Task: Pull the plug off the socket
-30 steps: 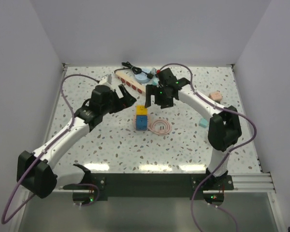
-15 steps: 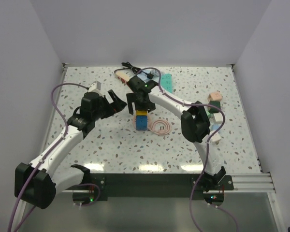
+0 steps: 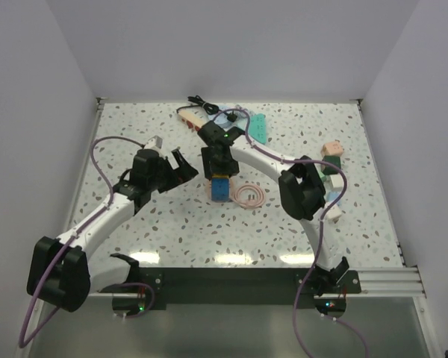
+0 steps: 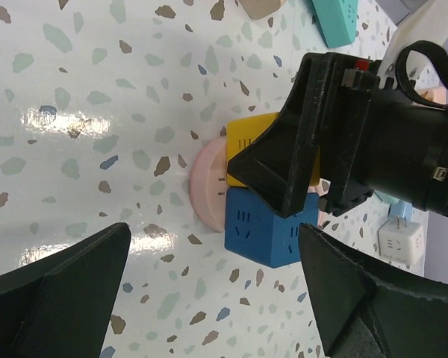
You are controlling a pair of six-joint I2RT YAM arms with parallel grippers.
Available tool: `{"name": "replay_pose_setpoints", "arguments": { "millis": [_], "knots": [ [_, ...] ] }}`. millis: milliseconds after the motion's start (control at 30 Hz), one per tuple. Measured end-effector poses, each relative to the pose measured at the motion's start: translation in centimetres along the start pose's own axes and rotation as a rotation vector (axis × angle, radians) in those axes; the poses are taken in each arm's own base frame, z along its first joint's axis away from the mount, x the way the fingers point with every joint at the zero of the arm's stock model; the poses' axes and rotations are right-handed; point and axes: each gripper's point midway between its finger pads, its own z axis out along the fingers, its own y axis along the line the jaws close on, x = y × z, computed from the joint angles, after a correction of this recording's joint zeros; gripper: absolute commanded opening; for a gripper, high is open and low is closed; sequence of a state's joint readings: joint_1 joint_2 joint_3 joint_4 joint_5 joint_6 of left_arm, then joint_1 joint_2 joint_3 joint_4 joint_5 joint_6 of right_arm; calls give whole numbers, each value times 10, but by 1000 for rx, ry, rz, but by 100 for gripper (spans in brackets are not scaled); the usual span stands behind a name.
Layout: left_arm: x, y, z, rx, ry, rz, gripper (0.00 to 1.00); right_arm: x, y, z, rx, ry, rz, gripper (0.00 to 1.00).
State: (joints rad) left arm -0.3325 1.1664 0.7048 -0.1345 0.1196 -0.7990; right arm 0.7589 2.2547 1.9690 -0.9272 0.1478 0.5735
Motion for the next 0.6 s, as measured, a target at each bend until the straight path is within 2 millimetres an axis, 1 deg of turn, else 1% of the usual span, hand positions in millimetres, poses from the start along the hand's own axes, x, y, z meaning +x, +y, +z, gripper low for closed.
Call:
{"name": "replay_pose_setpoints", "arguments": {
  "millis": [33,67,100,167,233,367,433,500,600],
  "knots": [
    [3,2,2,-3,10,1,100,0,1,0,-6,1,-1,14],
    [5,4,4,-3,16,5,100,0,1,0,-16,0,-6,3],
    [8,6,6,-4,23,8,100,0,2,-1,-29,-2,-10,0],
    [13,9,11,-5,44,22,100,2,3,-3,-69,-11,-20,0],
    [21,12,16,4,73,34,100,9,3,-8,-130,-4,-18,0],
    [36,12,31,51,139,56,100,25,1,-27,-274,16,13,0],
    [45,13,37,74,173,61,100,24,-1,-39,-352,15,48,0],
    [53,14,41,94,200,62,100,20,-3,-46,-407,-1,81,0],
    [56,7,46,145,215,67,100,15,-8,-49,-467,-28,135,0]
  ]
}}
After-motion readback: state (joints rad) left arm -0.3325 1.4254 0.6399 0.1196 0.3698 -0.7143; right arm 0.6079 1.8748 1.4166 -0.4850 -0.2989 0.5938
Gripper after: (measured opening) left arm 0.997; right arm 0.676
